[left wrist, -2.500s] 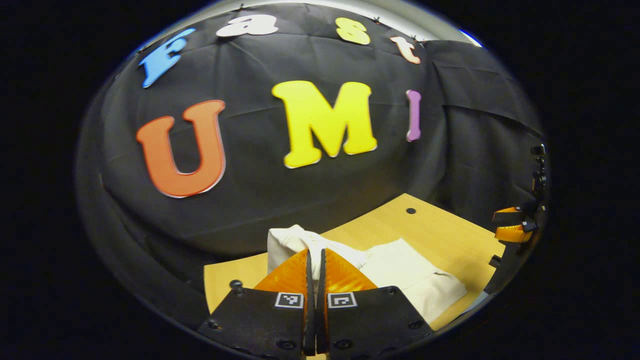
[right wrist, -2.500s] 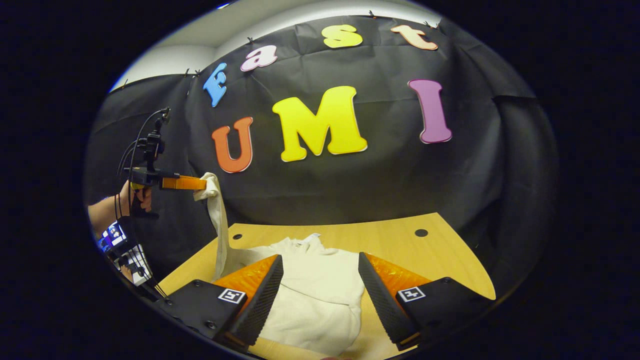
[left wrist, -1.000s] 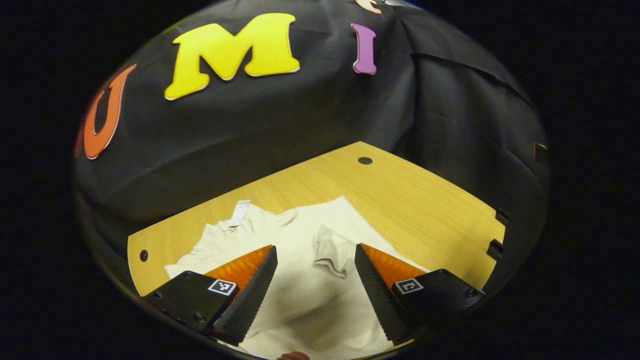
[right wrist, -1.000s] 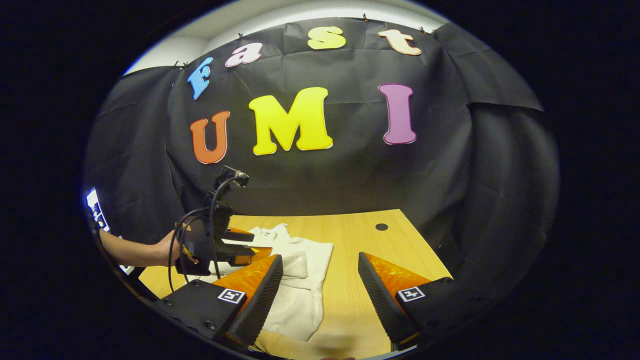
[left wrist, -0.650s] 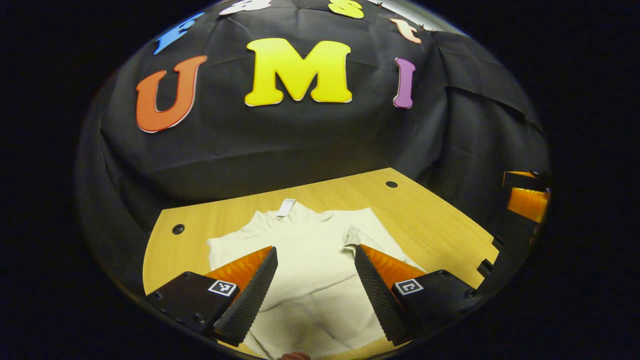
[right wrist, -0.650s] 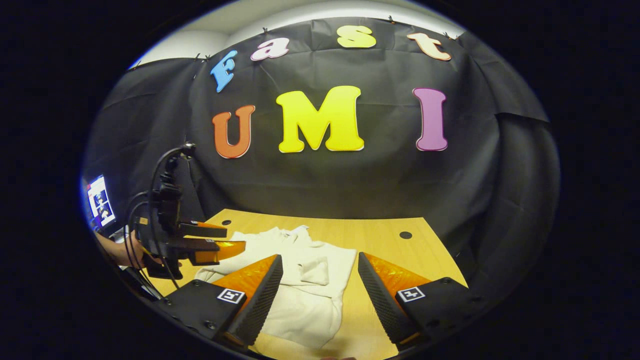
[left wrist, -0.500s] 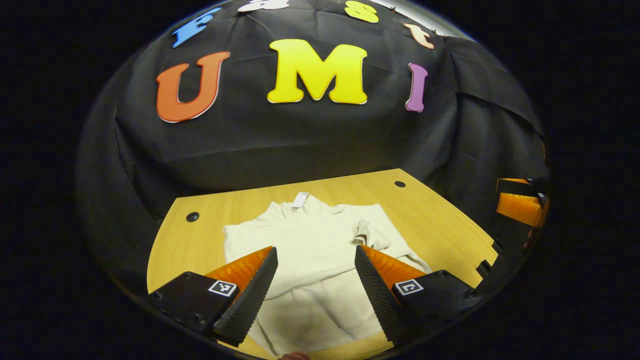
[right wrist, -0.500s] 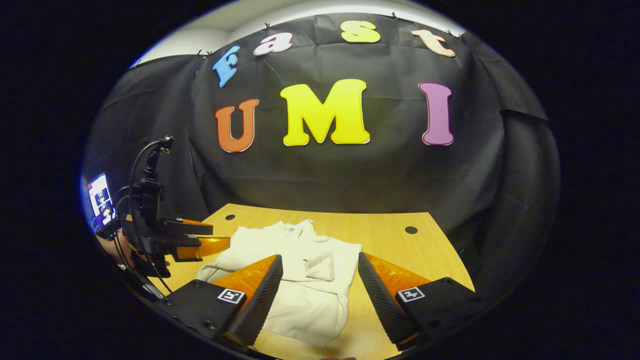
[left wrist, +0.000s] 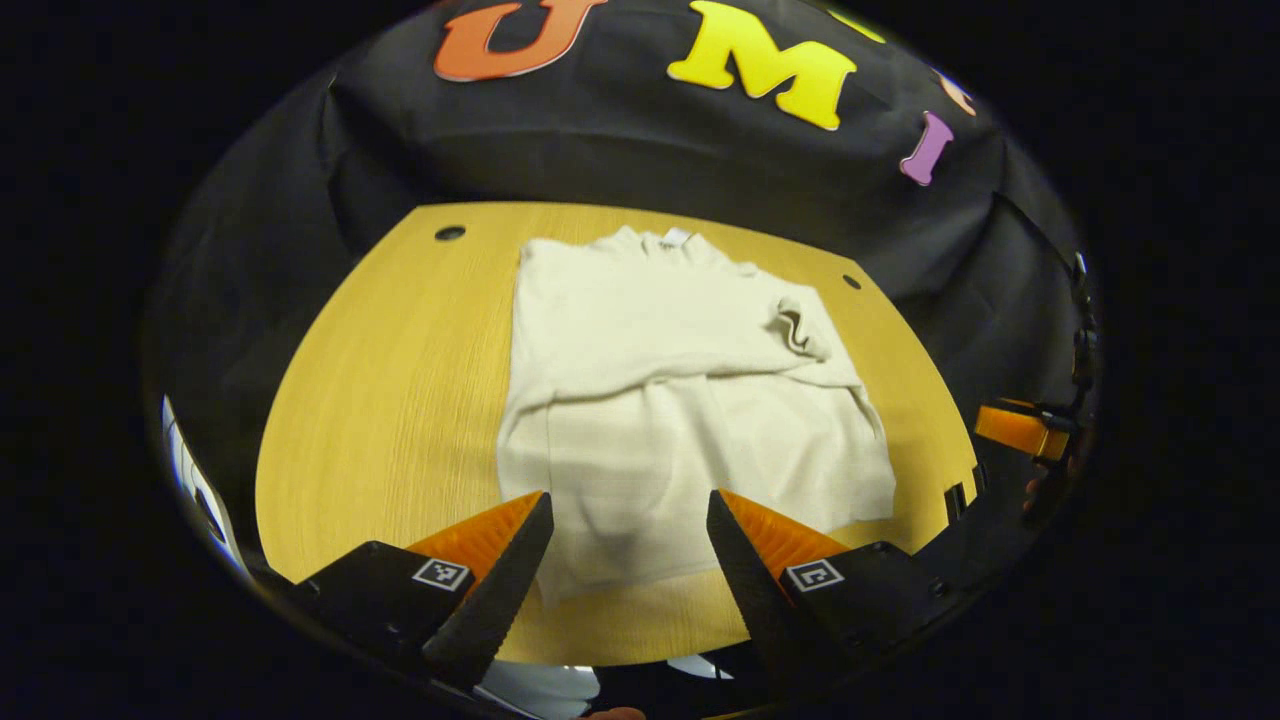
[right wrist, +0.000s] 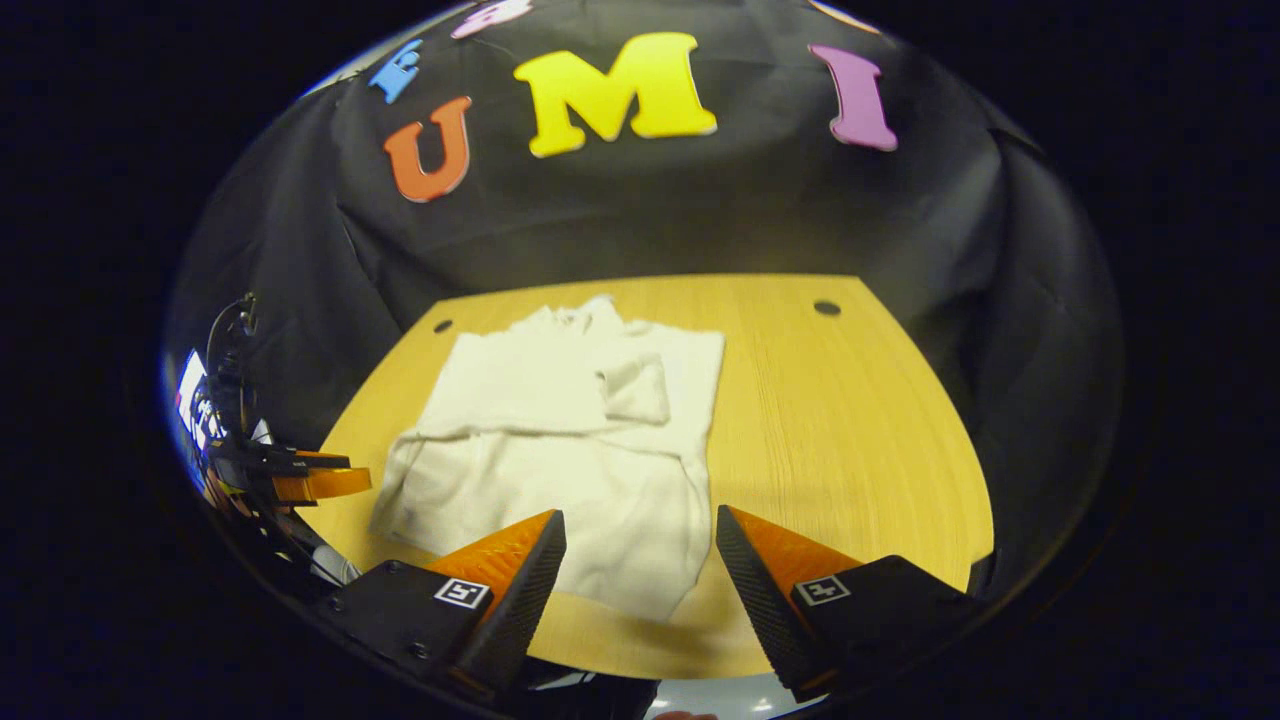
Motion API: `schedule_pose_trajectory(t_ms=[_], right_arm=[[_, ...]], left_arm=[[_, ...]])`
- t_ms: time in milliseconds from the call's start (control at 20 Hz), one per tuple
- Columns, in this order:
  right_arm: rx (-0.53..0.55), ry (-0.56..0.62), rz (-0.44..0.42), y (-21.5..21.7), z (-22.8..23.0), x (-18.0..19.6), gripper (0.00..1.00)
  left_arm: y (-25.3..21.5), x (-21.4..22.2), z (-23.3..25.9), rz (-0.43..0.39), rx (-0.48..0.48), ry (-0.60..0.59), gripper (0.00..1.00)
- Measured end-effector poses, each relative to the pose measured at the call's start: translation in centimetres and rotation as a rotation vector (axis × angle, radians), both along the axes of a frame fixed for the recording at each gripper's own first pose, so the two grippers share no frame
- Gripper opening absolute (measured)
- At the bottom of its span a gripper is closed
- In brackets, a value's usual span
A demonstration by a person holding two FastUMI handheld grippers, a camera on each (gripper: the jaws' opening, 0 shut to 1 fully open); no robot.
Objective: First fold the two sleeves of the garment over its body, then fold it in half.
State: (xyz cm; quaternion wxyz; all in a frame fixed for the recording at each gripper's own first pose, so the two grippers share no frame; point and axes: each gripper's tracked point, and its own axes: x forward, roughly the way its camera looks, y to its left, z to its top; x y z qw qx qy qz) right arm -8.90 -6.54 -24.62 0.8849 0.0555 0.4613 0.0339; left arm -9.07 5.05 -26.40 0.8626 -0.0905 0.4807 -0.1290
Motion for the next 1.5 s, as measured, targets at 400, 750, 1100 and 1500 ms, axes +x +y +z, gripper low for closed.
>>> schedule_pose_trajectory(t_ms=[400,750,1100,1500], right_arm=[[0.057,0.329,-0.149,-1.0,-9.1,-4.9,0.97],[0.036,0.369,-0.133,0.6,-11.3,-3.4,0.97],[-0.026,0.397,-0.123,1.0,-13.1,-2.2,0.76],[-0.082,0.4,-0.122,0.6,-13.1,-1.8,0.36]], left_arm=[[1.7,-4.0,-4.2,0.117,-0.163,0.283,0.98],[0.3,-2.3,-5.6,0.105,-0.174,0.309,0.98],[-0.7,-1.7,-6.8,0.105,-0.13,0.34,0.89],[1.1,-1.9,-7.7,0.123,0.023,0.373,0.46]])
